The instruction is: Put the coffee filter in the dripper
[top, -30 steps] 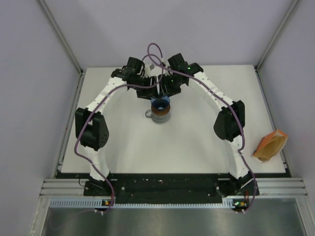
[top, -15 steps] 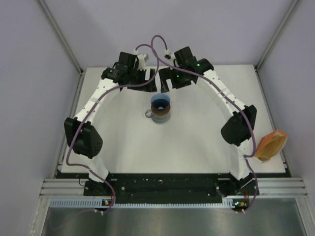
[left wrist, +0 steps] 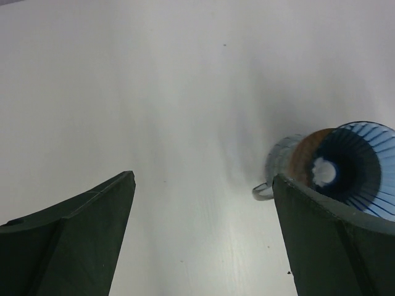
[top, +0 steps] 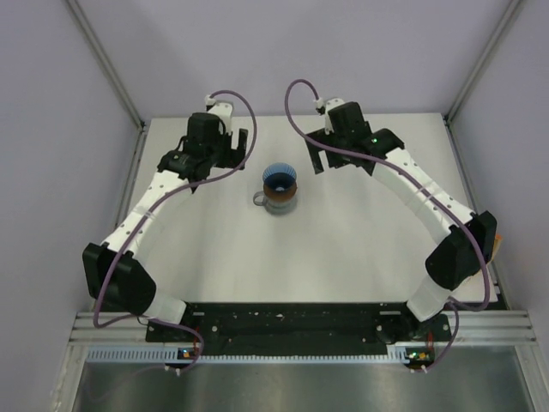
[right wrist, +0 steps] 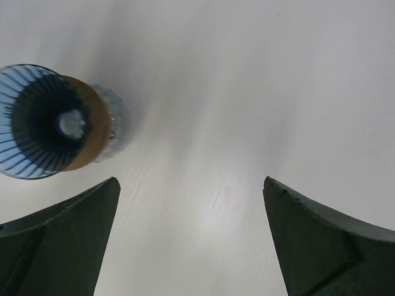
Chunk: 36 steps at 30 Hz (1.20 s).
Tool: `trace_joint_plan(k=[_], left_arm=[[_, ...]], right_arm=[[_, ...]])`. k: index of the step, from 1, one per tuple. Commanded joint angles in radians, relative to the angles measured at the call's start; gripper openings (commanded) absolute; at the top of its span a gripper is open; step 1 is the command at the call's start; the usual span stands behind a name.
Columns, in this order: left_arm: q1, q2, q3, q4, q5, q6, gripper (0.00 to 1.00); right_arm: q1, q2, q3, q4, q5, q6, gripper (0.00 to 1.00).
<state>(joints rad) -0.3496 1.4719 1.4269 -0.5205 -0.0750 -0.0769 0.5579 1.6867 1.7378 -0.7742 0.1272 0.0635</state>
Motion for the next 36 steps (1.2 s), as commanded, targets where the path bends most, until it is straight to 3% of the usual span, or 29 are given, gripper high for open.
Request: trace_joint_plan(k=[1, 3, 7, 11, 15, 22, 26, 29, 36], left_arm=[[0.003, -0.033, -0.068, 0.119, -0.224, 0.098, 0.99], [0.011, -0.054, -0.111, 0.151, -0.241, 0.112, 0.99], [0.018, -0.064, -0.131, 0.152, -0.25, 0.115, 0.99], [0.023, -0.056, -0.131, 0.148, -0.244, 0.108, 0.99], [0.027, -0.047, -0.123, 0.14, -0.227, 0.103, 0.99], [0.031, -0.006, -0.08, 0.099, -0.206, 0.094, 0.99], [0.032, 0.01, -0.072, 0.082, -0.198, 0.094, 0.99], [0.034, 0.016, -0.065, 0.073, -0.19, 0.092, 0.99], [0.034, 0.041, -0.033, 0.042, -0.172, 0.08, 0.99]], right_arm=[[-0.048, -0.125, -0.131, 0.081, 0.305, 0.073, 0.99], [-0.097, -0.174, -0.205, 0.081, 0.396, 0.123, 0.99], [-0.251, -0.289, -0.34, 0.102, 0.41, 0.217, 0.96], [-0.456, -0.473, -0.507, 0.182, 0.408, 0.314, 0.8], [-0.553, -0.6, -0.629, 0.243, 0.476, 0.325, 0.67], [-0.7, -0.702, -0.742, 0.243, 0.537, 0.38, 0.67], [-0.797, -0.714, -0.794, 0.242, 0.444, 0.443, 0.74], [-0.809, -0.731, -0.831, 0.242, 0.445, 0.463, 0.8], [-0.826, -0.759, -0.922, 0.268, 0.488, 0.466, 0.79]])
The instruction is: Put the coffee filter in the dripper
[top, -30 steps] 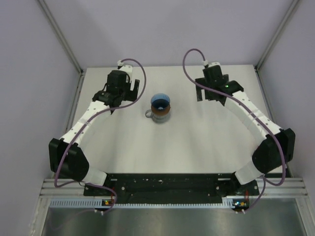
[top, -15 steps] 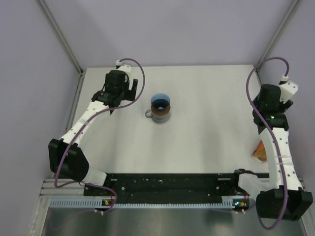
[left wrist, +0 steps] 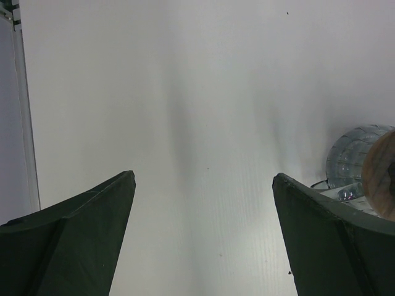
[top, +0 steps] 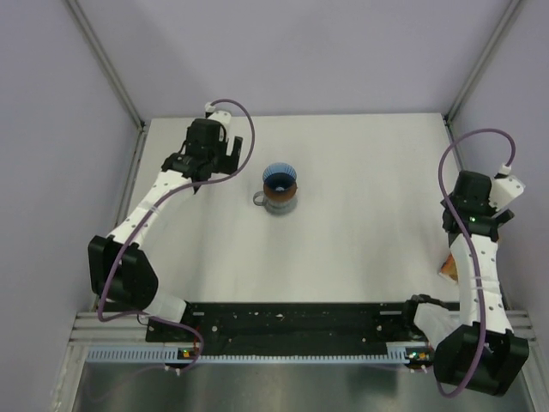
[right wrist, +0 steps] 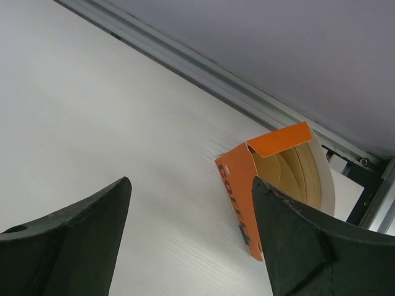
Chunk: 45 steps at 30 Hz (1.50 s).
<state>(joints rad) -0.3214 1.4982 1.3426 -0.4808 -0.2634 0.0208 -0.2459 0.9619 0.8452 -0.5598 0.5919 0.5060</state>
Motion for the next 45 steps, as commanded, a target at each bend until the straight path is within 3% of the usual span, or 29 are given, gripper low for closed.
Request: trace_joint_plan(k=[1, 11, 22, 27, 33, 43, 45], left_arm=[[0.008, 0.014, 0.055, 0.001, 0.021, -0.018, 0.99], [0.008, 0.03, 0.058, -0.001, 0.02, -0.015, 0.99], [0.01, 0.02, 0.052, -0.005, 0.029, -0.013, 0.99], [0.01, 0.02, 0.053, -0.008, 0.029, -0.013, 0.99], [0.01, 0.02, 0.055, -0.013, 0.027, -0.012, 0.99], [0.013, 0.016, 0.053, -0.015, 0.032, -0.012, 0.99], [0.015, 0.014, 0.052, -0.015, 0.033, -0.013, 0.99]], right_arm=[[-0.029, -0.035, -0.037, 0.055, 0.026, 0.022, 0.79], [-0.036, -0.091, -0.063, 0.064, 0.102, -0.008, 0.88], [-0.138, -0.074, -0.13, 0.129, -0.069, 0.016, 0.88], [-0.168, -0.071, -0.181, 0.199, -0.129, -0.011, 0.79], [-0.202, -0.046, -0.196, 0.228, -0.153, -0.007, 0.75], [-0.233, 0.032, -0.21, 0.27, -0.199, -0.017, 0.47], [-0.234, 0.038, -0.209, 0.27, -0.204, -0.024, 0.37]])
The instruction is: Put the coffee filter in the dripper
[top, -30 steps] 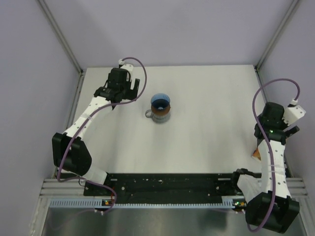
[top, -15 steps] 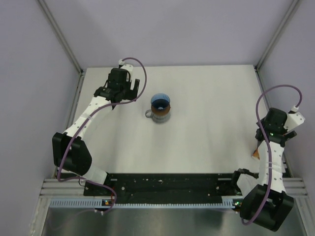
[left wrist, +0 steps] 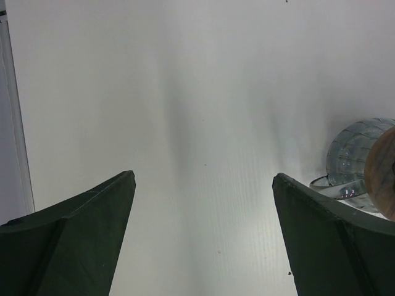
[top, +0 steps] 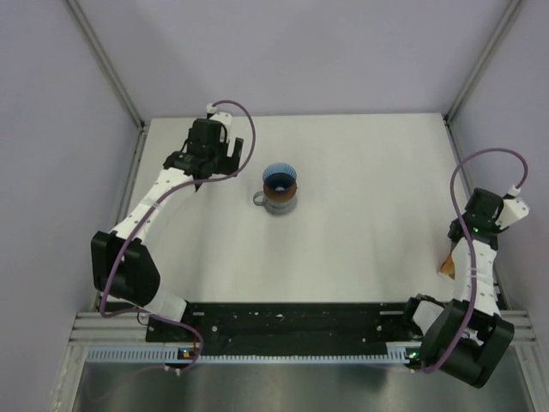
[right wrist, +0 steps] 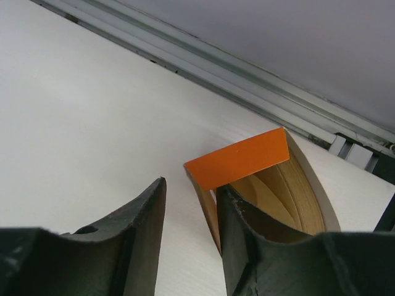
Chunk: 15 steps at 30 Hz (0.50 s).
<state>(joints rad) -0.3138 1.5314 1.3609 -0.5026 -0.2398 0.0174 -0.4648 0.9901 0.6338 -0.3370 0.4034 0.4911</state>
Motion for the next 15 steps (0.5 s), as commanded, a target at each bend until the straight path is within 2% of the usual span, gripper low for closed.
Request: trace_joint_plan(k=[1, 4, 5, 11, 15], left_arm=[[0.007, -0.02, 0.033, 0.007, 0.011, -0.01, 0.99], [0.008, -0.022, 0.033, 0.007, 0.014, -0.01, 0.99], [0.01, -0.024, 0.03, 0.007, 0.016, -0.01, 0.99], [0.016, -0.031, 0.032, 0.003, 0.014, 0.0, 0.99], [0.024, -0.037, 0.032, -0.002, 0.017, 0.004, 0.99]], right_arm=[[-0.015, 0.005, 0.004, 0.049, -0.024, -0.019, 0.27], [-0.015, -0.014, 0.0, 0.073, -0.087, -0.055, 0.03], [-0.015, -0.022, -0.003, 0.085, -0.125, -0.075, 0.0], [-0.006, -0.015, 0.009, 0.125, -0.354, -0.115, 0.0], [0.112, 0.021, 0.096, 0.078, -0.361, -0.175, 0.0]])
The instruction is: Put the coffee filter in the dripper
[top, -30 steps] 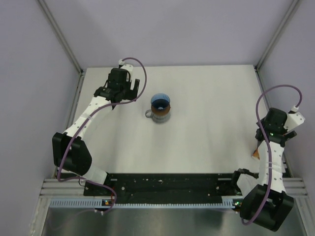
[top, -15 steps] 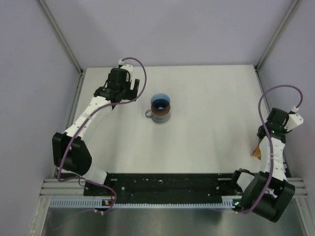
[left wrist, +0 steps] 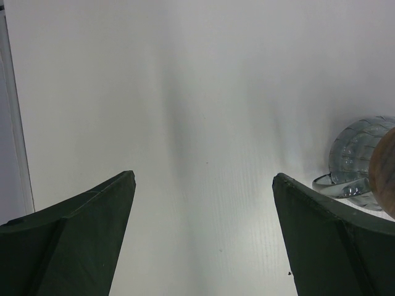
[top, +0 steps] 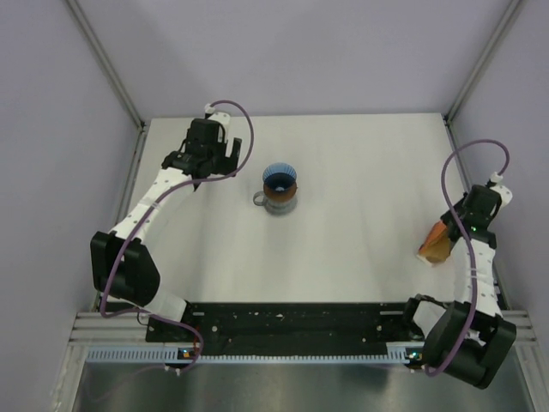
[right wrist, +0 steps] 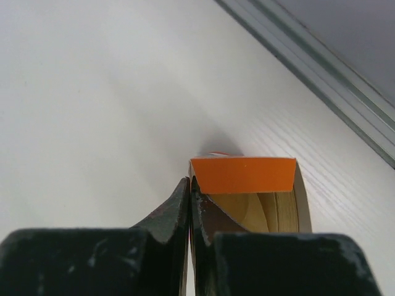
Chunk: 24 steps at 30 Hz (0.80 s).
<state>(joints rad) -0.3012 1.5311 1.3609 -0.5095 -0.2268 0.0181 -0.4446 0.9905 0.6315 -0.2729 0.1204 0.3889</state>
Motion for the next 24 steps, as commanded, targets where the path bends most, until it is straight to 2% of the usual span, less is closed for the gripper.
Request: trace_joint_plan(k=[1, 7, 12, 20, 24], left_arm=[[0.016, -0.04, 0.035, 0.003, 0.007, 0.003, 0.99], [0.056, -0.037, 0.055, -0.038, 0.085, 0.002, 0.99], [0.132, -0.026, 0.095, -0.113, 0.173, -0.004, 0.99], [0.293, -0.051, 0.116, -0.175, 0.345, -0.015, 0.99], [0.37, -0.071, 0.116, -0.204, 0.374, 0.011, 0.98]], right_arm=[[0.133, 0.034, 0.134, -0.009, -0.061, -0.097, 0.0], [0.438, 0.135, 0.371, -0.146, -0.033, -0.235, 0.0], [0.705, 0.194, 0.56, -0.233, -0.05, -0.332, 0.0], [1.226, 0.327, 0.756, -0.255, -0.067, -0.559, 0.0], [1.418, 0.471, 0.867, -0.25, -0.077, -0.634, 0.0]])
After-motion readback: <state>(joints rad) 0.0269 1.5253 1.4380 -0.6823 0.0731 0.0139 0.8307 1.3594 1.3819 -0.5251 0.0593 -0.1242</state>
